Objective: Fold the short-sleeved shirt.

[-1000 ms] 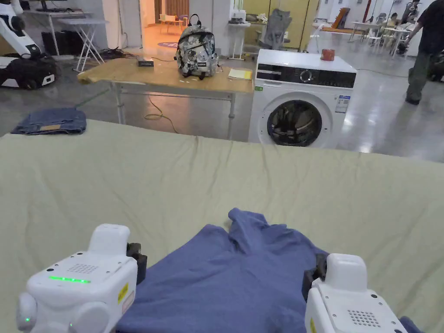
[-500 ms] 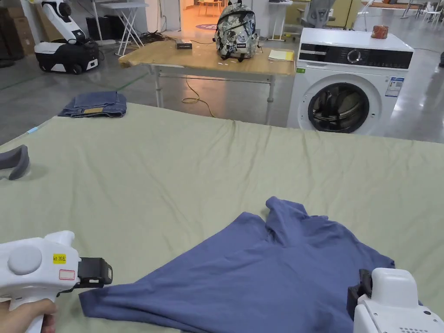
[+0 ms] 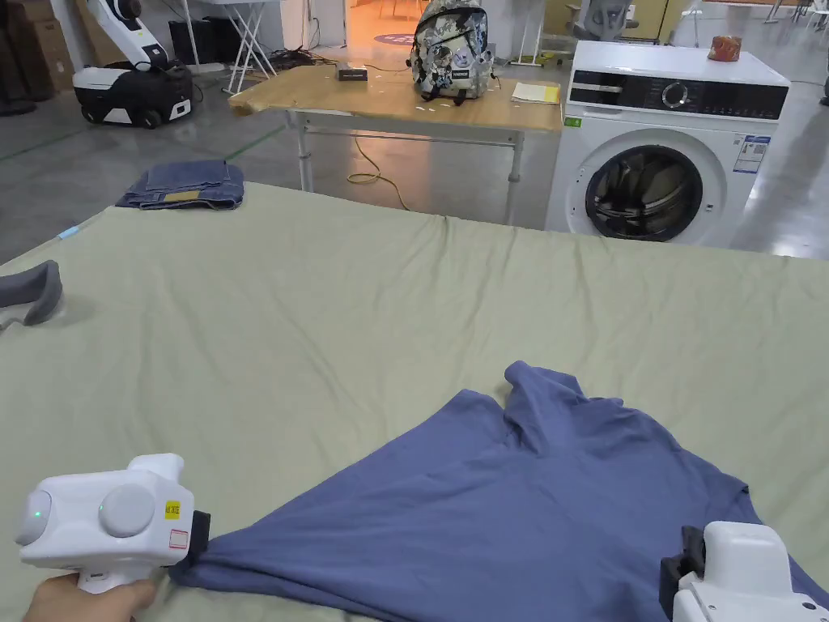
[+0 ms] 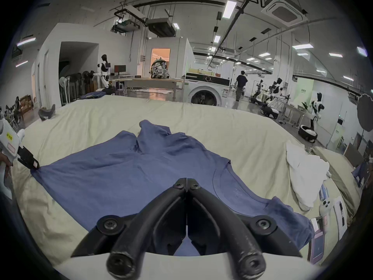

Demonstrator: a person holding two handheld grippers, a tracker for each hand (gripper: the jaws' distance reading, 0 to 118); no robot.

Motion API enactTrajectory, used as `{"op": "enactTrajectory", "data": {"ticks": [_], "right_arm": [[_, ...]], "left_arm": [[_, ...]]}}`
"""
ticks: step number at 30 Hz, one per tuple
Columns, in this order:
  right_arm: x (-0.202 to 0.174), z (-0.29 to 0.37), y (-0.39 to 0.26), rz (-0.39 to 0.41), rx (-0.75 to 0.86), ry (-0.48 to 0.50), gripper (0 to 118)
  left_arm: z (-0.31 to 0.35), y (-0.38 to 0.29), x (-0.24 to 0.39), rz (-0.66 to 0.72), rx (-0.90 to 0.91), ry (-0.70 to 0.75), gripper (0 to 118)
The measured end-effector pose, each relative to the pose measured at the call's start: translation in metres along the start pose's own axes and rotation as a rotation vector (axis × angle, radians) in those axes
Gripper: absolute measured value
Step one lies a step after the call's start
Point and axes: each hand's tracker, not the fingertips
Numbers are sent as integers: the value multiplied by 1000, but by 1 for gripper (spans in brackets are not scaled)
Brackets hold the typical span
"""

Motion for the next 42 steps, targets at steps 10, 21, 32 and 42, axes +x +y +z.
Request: {"op": "enactTrajectory", "data": {"ticks": [10,21,32,42], "right_arm": [[26,-25,30,-46,-5,19,0],[76,-183,121,-14,-202,128,69],[59,-303,108,38,-490,264,69],[15,-313,106,150,-515,238,1]], "left_arm": [[33,2,-22,41,123,-100,0],[25,0,-23,30,132,-82,0],[13,-3,-31,61,115,-81,0],[7,-4,-26,43,94,-66,0]]}}
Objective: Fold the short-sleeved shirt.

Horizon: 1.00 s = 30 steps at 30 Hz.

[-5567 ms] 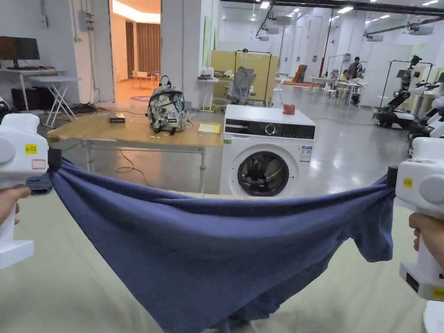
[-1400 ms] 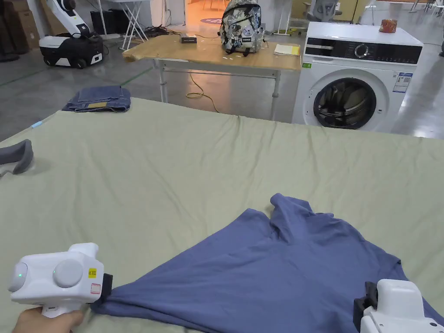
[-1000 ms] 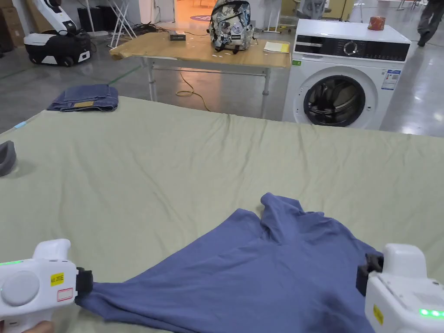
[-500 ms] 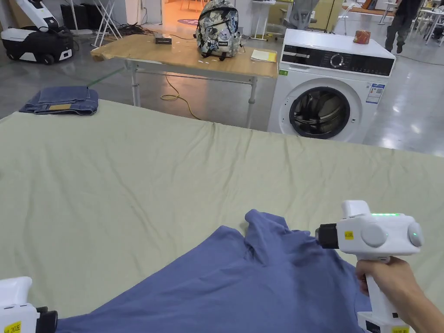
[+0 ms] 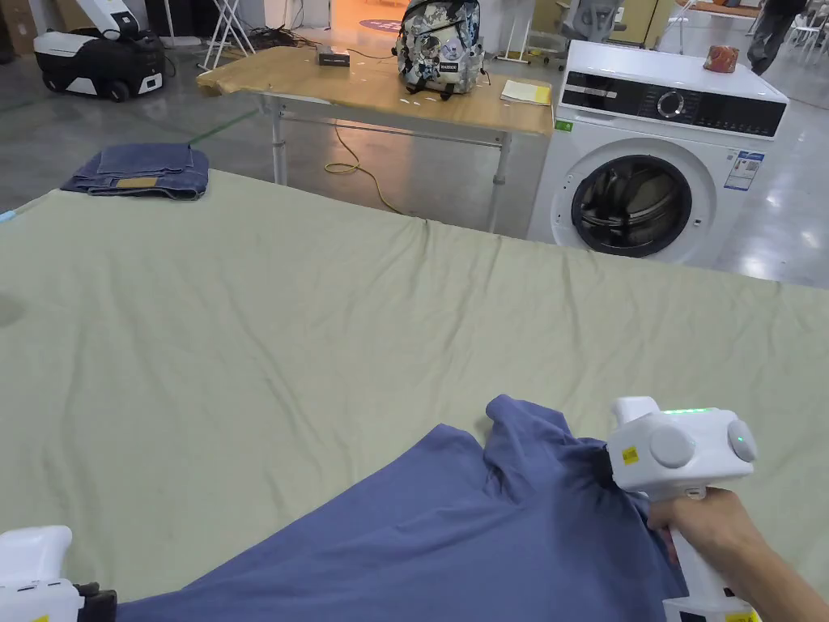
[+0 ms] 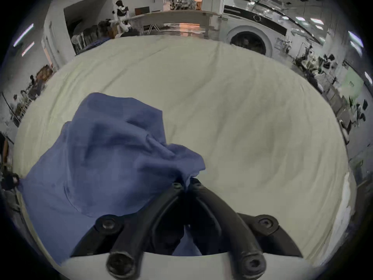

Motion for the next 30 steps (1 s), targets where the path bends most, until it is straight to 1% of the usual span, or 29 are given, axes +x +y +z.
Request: {"op": "enactTrajectory", "data": {"ticks": [2,3,4,7,10,12,16,19,21,22,23,24,26,27,28,30], "right_arm": [[-11,1,0,88,3,-85,1],[-13,7,0,89,41,-92,1],[-15,15,-5,72,53,-85,1],[-14,49,-3,2,152,-106,1],[-7,89,-5,-2,251,-138,1],[-3,121,-6,3,322,-180,1],[11,195,-5,-30,466,-227,1],[23,253,-1,-63,579,-260,1],[32,293,5,-65,661,-299,1],[37,312,7,-87,693,-309,1],[43,331,11,-106,715,-309,1],[48,348,16,-118,739,-338,1],[55,378,22,-117,782,-383,1],[59,392,25,-126,806,-402,1],[63,403,30,-144,796,-406,1],[73,425,39,-193,824,-422,1]], "left_arm": [[0,-1,0,-3,1,2,0],[1,-2,1,-4,3,2,0],[2,-2,1,0,6,-3,0],[10,0,1,3,38,0,0],[21,8,2,0,70,-24,0],[31,16,6,-11,103,-57,0],[61,43,17,-59,214,-107,0],[86,76,31,-80,293,-138,0],[107,105,47,-136,366,-132,0],[117,121,54,-176,395,-123,0],[128,138,61,-192,428,-116,0],[141,156,68,-185,466,-127,0],[162,188,79,-167,519,-158,0],[174,203,86,-182,552,-151,0],[184,217,94,-197,566,-141,0],[205,244,111,-209,616,-154,0]]}}
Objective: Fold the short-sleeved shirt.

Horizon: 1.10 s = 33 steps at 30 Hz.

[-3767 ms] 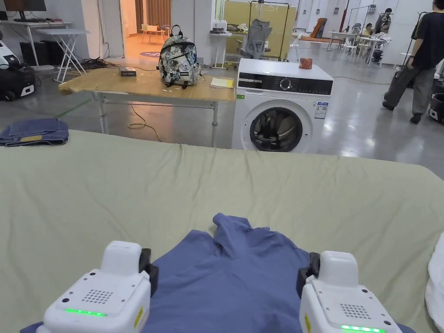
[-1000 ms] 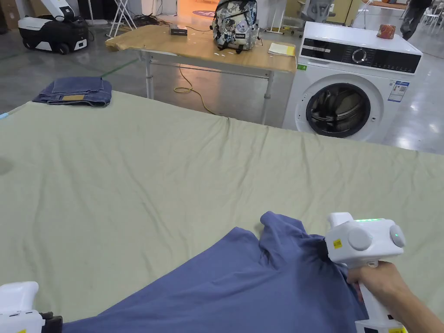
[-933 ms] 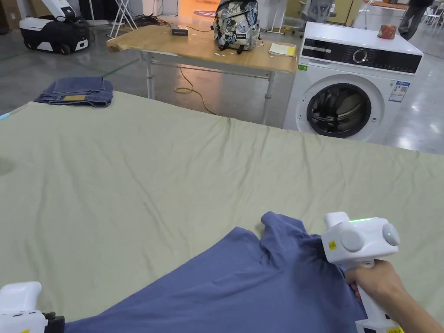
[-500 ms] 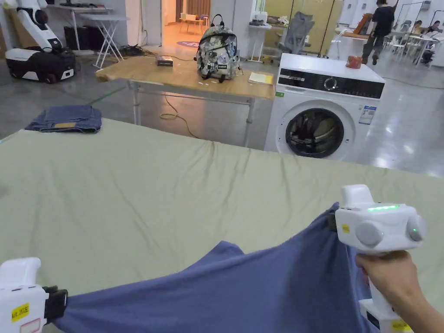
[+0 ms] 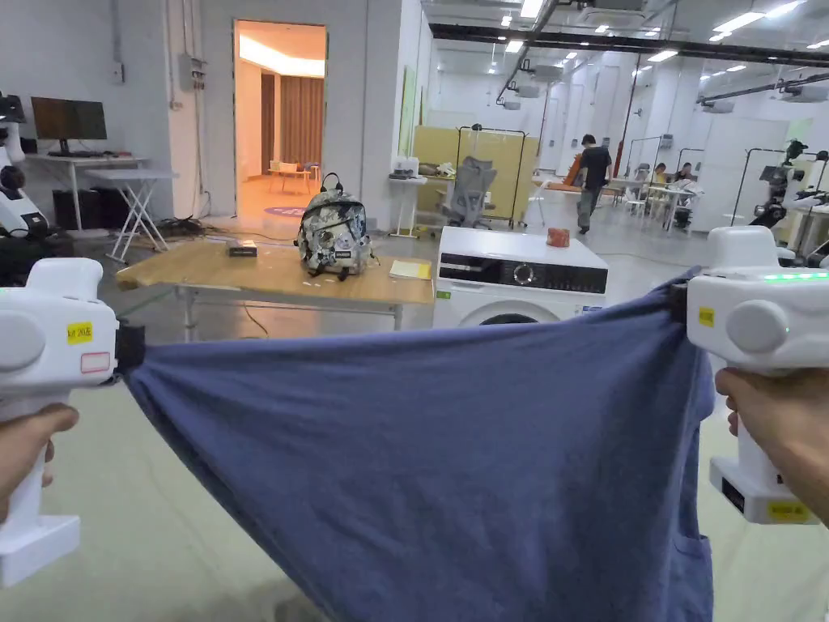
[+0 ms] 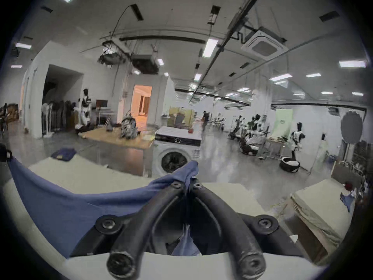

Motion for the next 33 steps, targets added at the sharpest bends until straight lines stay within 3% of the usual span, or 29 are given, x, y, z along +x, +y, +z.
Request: {"op": "enactTrajectory", "data": {"ticks": [9,21,26,33], "right_arm": [[19,-13,70,-29,48,-70,1],[8,-56,141,-12,159,-108,1],[4,-77,133,-9,162,-104,1],[2,-92,73,-5,94,-106,1]], "left_arm": [[-9,109,33,-46,107,29,0],[-43,186,37,-27,189,86,0],[-67,187,40,-61,197,117,0],[-96,142,43,-72,175,113,0]]}}
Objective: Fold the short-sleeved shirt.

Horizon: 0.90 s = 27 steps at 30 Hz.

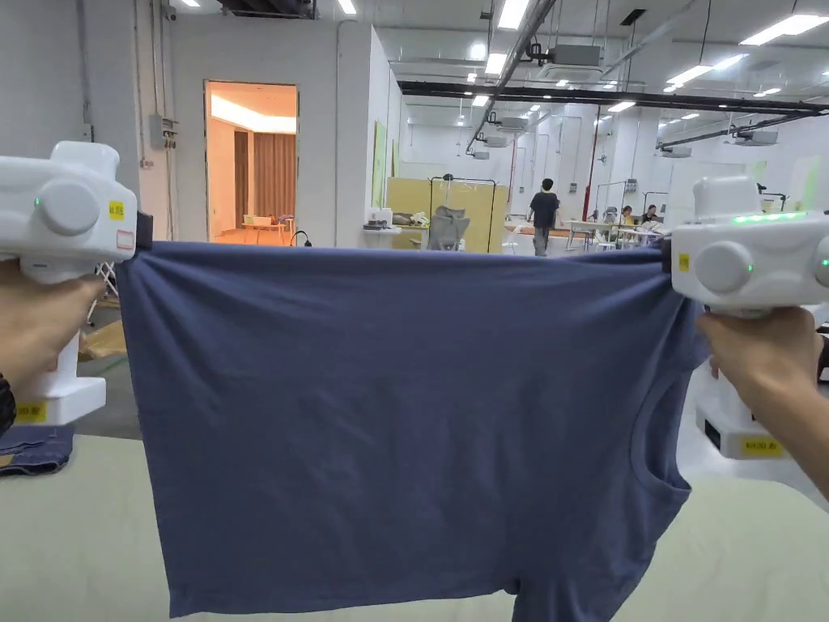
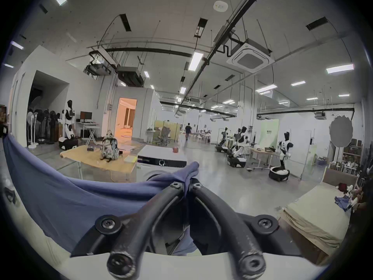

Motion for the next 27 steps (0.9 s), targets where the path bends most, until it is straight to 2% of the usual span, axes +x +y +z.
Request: {"op": "enactTrajectory", "data": {"ticks": [4,7,10,12,13,16,20,27], "right_arm": [[0,15,-40,31,-45,-17,1],[6,38,-66,13,-69,-9,1],[13,64,-88,54,-93,-11,1],[18,89,-104,24,-99,3,1],[21,102,-111,-18,-122,18,1],[26,136,-138,-46,-132,49,1],[34,177,-171,-40,-169,62,1],[45,251,-228,-4,-236,75,1]], "left_arm": [[2,-40,2,2,-33,-27,0],[12,-73,4,-12,-72,-36,0],[36,-102,2,-11,-82,-51,0],[56,-123,-1,-13,-73,-54,0],[63,-130,-3,-13,-85,-60,0],[88,-156,-10,4,-105,-76,0],[131,-186,-15,-34,-98,-85,0],[199,-252,-39,-2,-137,-124,0]]}}
